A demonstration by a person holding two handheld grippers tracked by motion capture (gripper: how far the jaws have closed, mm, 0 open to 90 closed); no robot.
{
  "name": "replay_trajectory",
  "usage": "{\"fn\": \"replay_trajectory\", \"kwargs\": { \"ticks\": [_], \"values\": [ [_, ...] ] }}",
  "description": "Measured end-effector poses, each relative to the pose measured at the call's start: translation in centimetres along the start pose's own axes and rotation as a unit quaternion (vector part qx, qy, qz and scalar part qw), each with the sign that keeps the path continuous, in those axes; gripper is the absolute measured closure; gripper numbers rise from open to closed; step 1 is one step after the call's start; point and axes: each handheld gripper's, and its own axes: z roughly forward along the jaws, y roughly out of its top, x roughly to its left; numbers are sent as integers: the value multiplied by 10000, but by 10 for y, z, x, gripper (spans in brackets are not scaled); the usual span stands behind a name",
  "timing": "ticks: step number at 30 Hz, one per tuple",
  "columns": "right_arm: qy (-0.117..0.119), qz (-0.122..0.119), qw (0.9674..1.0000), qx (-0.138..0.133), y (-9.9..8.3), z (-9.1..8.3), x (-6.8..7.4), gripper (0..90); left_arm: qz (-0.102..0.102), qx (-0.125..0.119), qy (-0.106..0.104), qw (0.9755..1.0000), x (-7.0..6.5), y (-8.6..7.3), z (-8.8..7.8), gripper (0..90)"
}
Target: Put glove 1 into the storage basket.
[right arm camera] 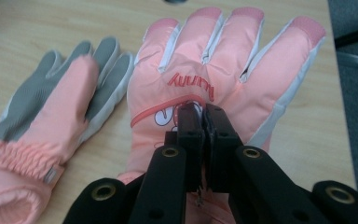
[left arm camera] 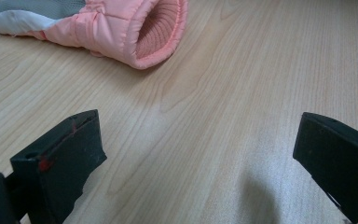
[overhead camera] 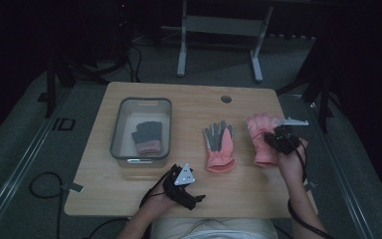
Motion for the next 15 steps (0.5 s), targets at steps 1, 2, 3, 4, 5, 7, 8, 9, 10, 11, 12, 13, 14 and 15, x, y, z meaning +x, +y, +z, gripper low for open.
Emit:
{"fn": "replay_trajectory", "kwargs": {
  "ticks": [1, 2, 3, 4, 5, 7, 8, 9, 10, 11, 12, 13, 14, 15],
  "values": [
    [-22, 11, 10000, 14, -2, 1, 3, 865, 1, 11, 0, 10000, 0, 0, 0, 11],
    [-7, 16, 10000, 3, -5, 2, 5, 865, 9, 22, 4, 10000, 0, 0, 0, 11],
    [25, 19, 10000, 28, -6, 3, 6, 864, 19, 28, 5, 10000, -1, 0, 0, 11],
    [67, 69, 9999, 45, -8, 5, 7, 864, 29, 34, 3, 10000, -1, 0, 0, 11],
    [79, 101, 9999, 52, -10, 6, 8, 864, 40, 44, 1, 10000, -1, 0, 0, 11],
    [42, 136, 9999, 59, -12, 10, 9, 864, 39, 55, -14, 10000, -1, 0, 0, 11],
    [45, 186, 9998, 85, -13, 13, 8, 863, 42, 47, -13, 10000, -1, 0, 0, 11],
    [40, 239, 9996, 124, -13, 15, 7, 863, 36, 34, -12, 10000, -1, 0, 0, 11],
    [45, 327, 9993, 169, -14, 20, 5, 863, 30, 36, -4, 10000, -1, 0, 0, 11],
    [54, 410, 9989, 239, -15, 25, 4, 863, 25, 38, -10, 10000, -1, 0, 0, 11],
    [51, 432, 9987, 258, -16, 27, 3, 863, 25, 48, -14, 10000, -1, 0, 0, 11],
    [61, 457, 9985, 285, -17, 31, 4, 862, 25, 56, -13, 10000, -1, 0, 0, 11],
    [74, 455, 9984, 321, -17, 34, 5, 862, 31, 59, -12, 10000, -1, 0, 0, 11],
    [70, 424, 9985, 341, -18, 36, 6, 861, 35, 58, -11, 10000, -2, 0, 0, 11]
  ]
}}
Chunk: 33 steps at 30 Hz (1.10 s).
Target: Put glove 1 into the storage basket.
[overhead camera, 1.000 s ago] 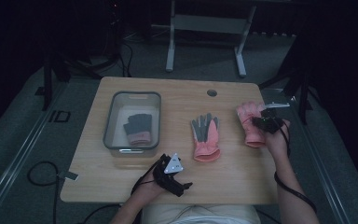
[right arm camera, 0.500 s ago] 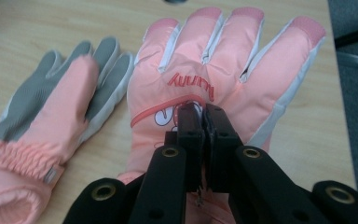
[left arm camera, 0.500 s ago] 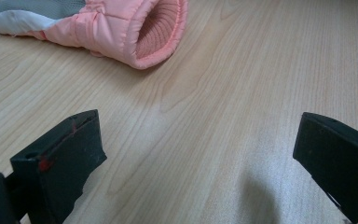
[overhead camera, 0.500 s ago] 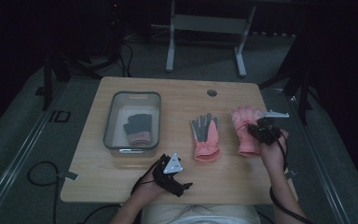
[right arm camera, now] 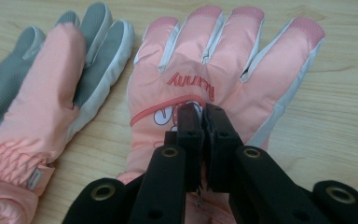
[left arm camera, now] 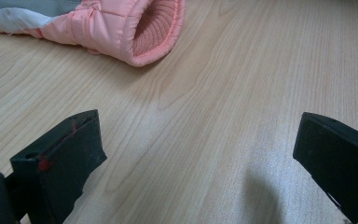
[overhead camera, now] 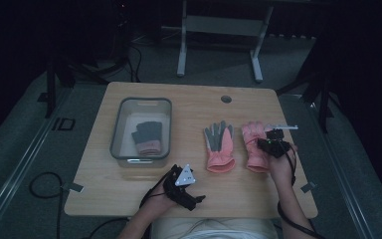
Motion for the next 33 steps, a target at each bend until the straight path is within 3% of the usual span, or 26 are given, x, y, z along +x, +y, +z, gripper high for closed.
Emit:
{"fn": "replay_trajectory", "kwargs": {
  "ticks": [7, 13, 20, 22, 27, 33],
  "values": [
    [-21, -181, 9998, 92, -5, 20, 5, 837, -5, -12, -28, 10000, 0, 0, 0, 11],
    [10, -199, 9997, 172, -6, 28, 5, 790, -6, 11, -31, 10000, 0, 0, 0, 11],
    [181, -450, 9988, 40, -3, 16, 0, 717, 3, 18, -22, 10000, 0, 0, 0, 11],
    [258, -555, 9981, -9, -2, 12, -1, 695, 10, 21, -27, 10000, 0, 0, 0, 11],
    [287, -1209, 9922, -90, 4, 0, 1, 681, 3, 9, -31, 10000, 0, 0, 0, 11],
    [301, -1502, 9882, 53, 0, 8, 2, 636, 3, 13, -47, 10000, 0, 0, 0, 11]
  ]
}}
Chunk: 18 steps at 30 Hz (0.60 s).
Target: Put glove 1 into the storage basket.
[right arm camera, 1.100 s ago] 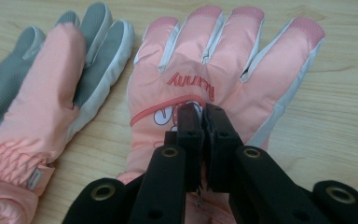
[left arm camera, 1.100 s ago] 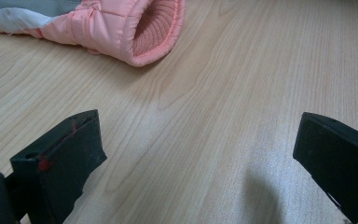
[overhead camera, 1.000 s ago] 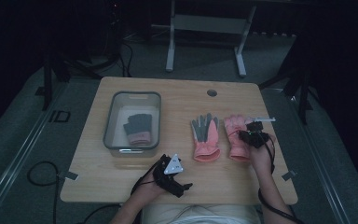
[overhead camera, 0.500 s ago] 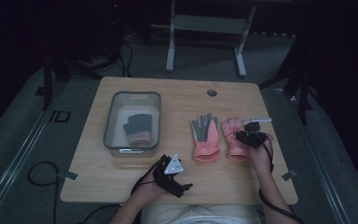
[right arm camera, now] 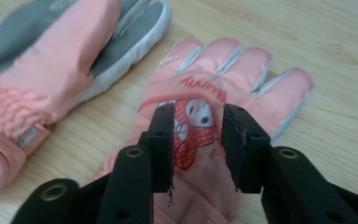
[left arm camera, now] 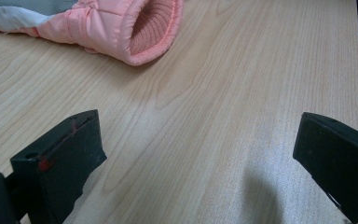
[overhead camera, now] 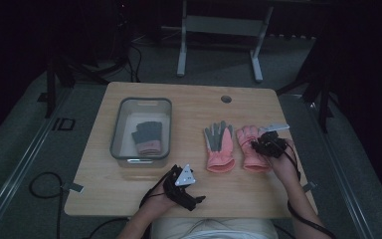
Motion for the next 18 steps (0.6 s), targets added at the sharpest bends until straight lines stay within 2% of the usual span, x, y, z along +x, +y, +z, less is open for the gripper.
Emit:
{"fn": "replay_trajectory", "kwargs": {
  "ticks": [3, 7, 10, 15, 18],
  "values": [
    [-38, -64, 9999, 90, -4, 8, 3, 629, -9, -3, -2, 10000, 0, 0, 0, 11],
    [59, 76, 9998, 191, -9, 15, 0, 616, 24, 33, 28, 10000, 0, 0, 0, 11],
    [54, 89, 9998, 197, -11, 19, 1, 627, 39, 33, 30, 10000, 0, 0, 0, 11],
    [-6, 219, 9997, 138, -13, 23, 2, 713, 42, 34, 20, 10000, 0, 0, 0, 11],
    [-74, 276, 9995, 110, -12, 25, 3, 795, 2, 41, 25, 10000, 1, 0, 1, 11]
  ]
}}
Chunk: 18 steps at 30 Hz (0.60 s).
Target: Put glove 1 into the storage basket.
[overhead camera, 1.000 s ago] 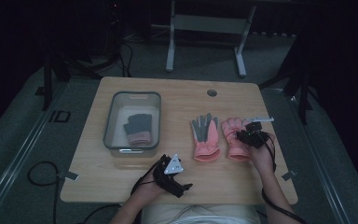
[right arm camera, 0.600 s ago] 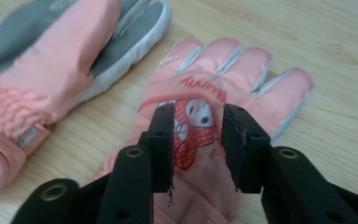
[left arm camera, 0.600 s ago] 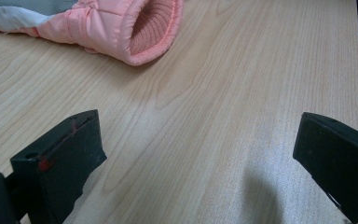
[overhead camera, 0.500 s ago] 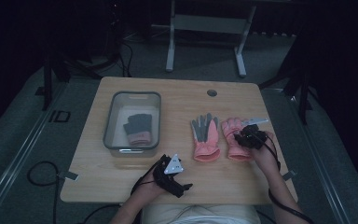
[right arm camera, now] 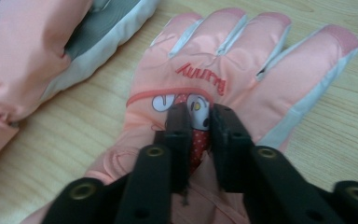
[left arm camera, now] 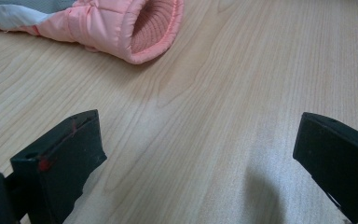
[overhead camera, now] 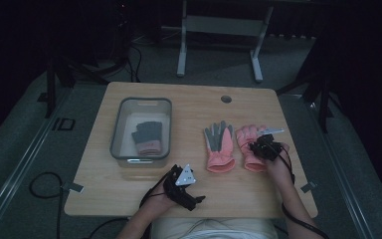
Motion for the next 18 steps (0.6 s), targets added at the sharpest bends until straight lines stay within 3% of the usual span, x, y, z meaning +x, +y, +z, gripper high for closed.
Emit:
{"fn": "replay_trajectory", "kwargs": {
  "ticks": [5, 10, 13, 16, 18],
  "values": [
    [-58, 255, 9996, -135, 0, -3, 0, 855, -13, -22, 21, 10000, 0, 0, 0, 11],
    [-339, 446, 9978, -359, 8, -18, 0, 865, -18, -21, 16, 10000, 0, 0, 0, 11],
    [-458, 547, 9959, -559, 16, -33, 0, 866, 3, -12, 20, 10000, 0, 0, 0, 11],
    [-302, 639, 9937, -866, 25, -49, 0, 868, -7, -16, 21, 10000, 0, 0, 0, 11],
    [-325, 545, 9927, -1028, 36, -64, 8, 868, 3, -10, 20, 10000, 0, 0, 0, 11]
  ]
}}
